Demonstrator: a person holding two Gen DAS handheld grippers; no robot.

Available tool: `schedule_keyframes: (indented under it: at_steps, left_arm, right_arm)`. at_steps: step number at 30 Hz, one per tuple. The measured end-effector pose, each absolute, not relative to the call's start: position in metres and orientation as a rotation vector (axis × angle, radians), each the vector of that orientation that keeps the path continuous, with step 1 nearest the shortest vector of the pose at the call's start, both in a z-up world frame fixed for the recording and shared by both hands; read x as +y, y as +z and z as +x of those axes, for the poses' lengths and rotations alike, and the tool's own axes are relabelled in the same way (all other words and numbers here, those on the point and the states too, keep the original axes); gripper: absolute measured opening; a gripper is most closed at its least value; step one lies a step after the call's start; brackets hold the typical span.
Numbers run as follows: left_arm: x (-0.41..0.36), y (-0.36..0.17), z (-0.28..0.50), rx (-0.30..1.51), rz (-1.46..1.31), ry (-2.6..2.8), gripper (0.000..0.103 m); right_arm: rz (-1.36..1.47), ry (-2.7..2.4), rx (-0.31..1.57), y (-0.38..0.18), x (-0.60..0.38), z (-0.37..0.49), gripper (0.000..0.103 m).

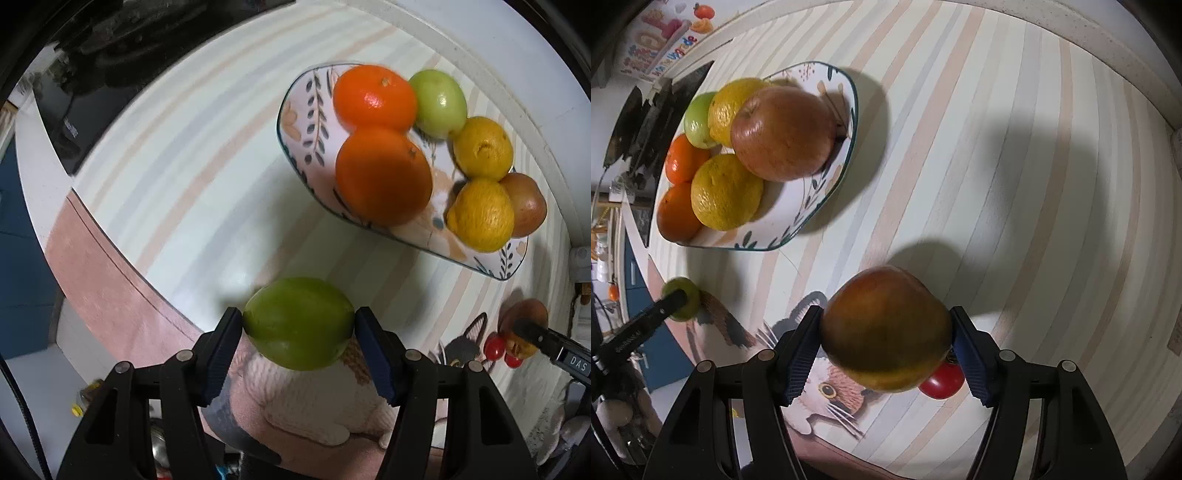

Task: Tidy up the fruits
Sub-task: 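Grasp the green apple with the left tool while the right tool grasps the brown pear, then lower both fruits onto the white plate and open both tools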

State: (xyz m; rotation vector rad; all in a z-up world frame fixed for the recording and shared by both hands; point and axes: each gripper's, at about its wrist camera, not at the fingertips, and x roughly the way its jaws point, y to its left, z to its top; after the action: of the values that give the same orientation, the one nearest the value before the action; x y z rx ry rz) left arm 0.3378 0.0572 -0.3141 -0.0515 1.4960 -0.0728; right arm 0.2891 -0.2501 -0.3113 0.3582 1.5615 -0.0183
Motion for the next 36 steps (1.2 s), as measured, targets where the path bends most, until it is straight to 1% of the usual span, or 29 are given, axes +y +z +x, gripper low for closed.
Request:
schedule_keyframes:
  at_steps: [4,6,12,16,18,20,26,30,34,35,36]
  left_arm:
    - [0.057,-0.308,0.338,1.507,-0.087,-0.082,0.061]
    - [0.051,-0.296,0.342,1.49,-0.095,-0.093,0.061]
    - [0.057,-0.24,0.368,1.391,-0.123,-0.128,0.061]
    - [0.069,-0.218,0.397,1.344,-0.133,-0.127,0.061]
    - [0.076,-0.216,0.411,1.341,-0.139,-0.121,0.061]
    - [0.086,-0.22,0.43,1.358,-0.165,-0.11,0.061]
    - [0.096,-0.266,0.476,1.498,-0.299,-0.099,0.061]
    - [0.099,-0.287,0.482,1.563,-0.365,-0.097,0.061]
    - [0.096,-0.292,0.481,1.576,-0.368,-0.094,0.061]
    - [0.096,-0.292,0.481,1.574,-0.37,-0.093,0.061]
    - [0.096,-0.292,0.481,1.577,-0.368,-0.096,0.061]
  right_arm:
    - [0.34,-0.007,1.558,-0.307,-0.235,0.289,0.07]
    - [0.359,0.014,1.541,-0.3,-0.227,0.294,0.07]
    - [0.417,0.12,1.443,-0.25,-0.203,0.319,0.07]
    - [0.42,0.186,1.391,-0.224,-0.174,0.354,0.07]
    - [0.405,0.196,1.379,-0.218,-0.162,0.371,0.07]
    - [0.407,0.205,1.388,-0.22,-0.148,0.391,0.07]
    - [0.431,0.19,1.458,-0.249,-0.13,0.426,0.07]
    - [0.437,0.172,1.486,-0.263,-0.127,0.438,0.07]
    - [0.454,0.14,1.518,-0.275,-0.131,0.445,0.071]
    - [0.47,0.141,1.531,-0.279,-0.132,0.447,0.074]
    - [0.491,0.145,1.535,-0.279,-0.133,0.449,0.079]
